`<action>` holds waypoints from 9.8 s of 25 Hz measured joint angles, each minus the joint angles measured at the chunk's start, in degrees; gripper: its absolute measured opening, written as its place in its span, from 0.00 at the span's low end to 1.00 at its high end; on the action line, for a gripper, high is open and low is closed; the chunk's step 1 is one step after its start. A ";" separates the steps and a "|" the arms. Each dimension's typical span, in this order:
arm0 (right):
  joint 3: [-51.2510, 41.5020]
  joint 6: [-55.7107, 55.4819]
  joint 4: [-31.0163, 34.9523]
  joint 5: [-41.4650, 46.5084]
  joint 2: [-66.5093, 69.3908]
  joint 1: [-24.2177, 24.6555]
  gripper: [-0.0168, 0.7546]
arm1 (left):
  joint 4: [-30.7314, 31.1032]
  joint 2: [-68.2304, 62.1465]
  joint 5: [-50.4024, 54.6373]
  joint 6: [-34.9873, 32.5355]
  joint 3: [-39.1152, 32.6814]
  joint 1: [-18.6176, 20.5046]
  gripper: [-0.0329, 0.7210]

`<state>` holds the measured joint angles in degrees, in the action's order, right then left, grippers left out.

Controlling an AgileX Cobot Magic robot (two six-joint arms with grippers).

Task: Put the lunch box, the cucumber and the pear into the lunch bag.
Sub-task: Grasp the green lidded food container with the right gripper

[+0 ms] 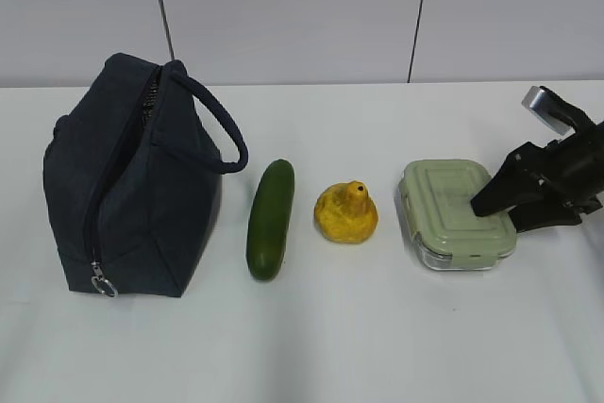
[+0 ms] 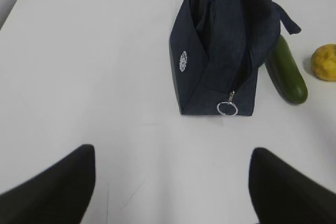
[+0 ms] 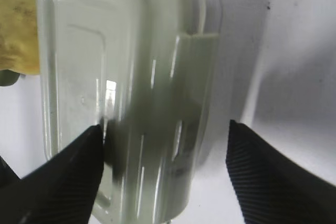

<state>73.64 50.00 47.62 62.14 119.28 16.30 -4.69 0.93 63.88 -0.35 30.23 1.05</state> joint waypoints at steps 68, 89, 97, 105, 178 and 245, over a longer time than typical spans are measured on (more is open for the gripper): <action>0.00 7.46 9.66 2.65 2.03 0.00 0.55 | 0.00 0.00 0.00 0.00 0.00 0.00 0.74; 0.00 8.15 9.87 2.65 2.03 0.00 0.55 | 0.00 0.00 0.00 0.00 0.00 0.00 0.74; 0.00 9.16 10.10 2.65 2.03 0.00 0.54 | 0.00 0.00 0.00 0.00 0.00 0.00 0.70; 0.00 9.22 10.10 2.65 2.03 0.00 0.54 | -6.52 -8.79 -7.10 0.00 0.50 0.00 0.63; 0.00 9.72 10.81 3.21 2.05 0.00 0.54 | -25.27 -88.37 -5.81 -17.81 39.27 -3.23 0.05; 0.00 8.03 8.12 4.78 2.15 0.00 0.84 | -25.53 -88.37 -7.62 -17.81 39.30 -6.18 0.05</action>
<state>73.64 58.04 55.74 66.92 121.43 16.30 -30.22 -87.43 56.26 -18.16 69.53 -5.13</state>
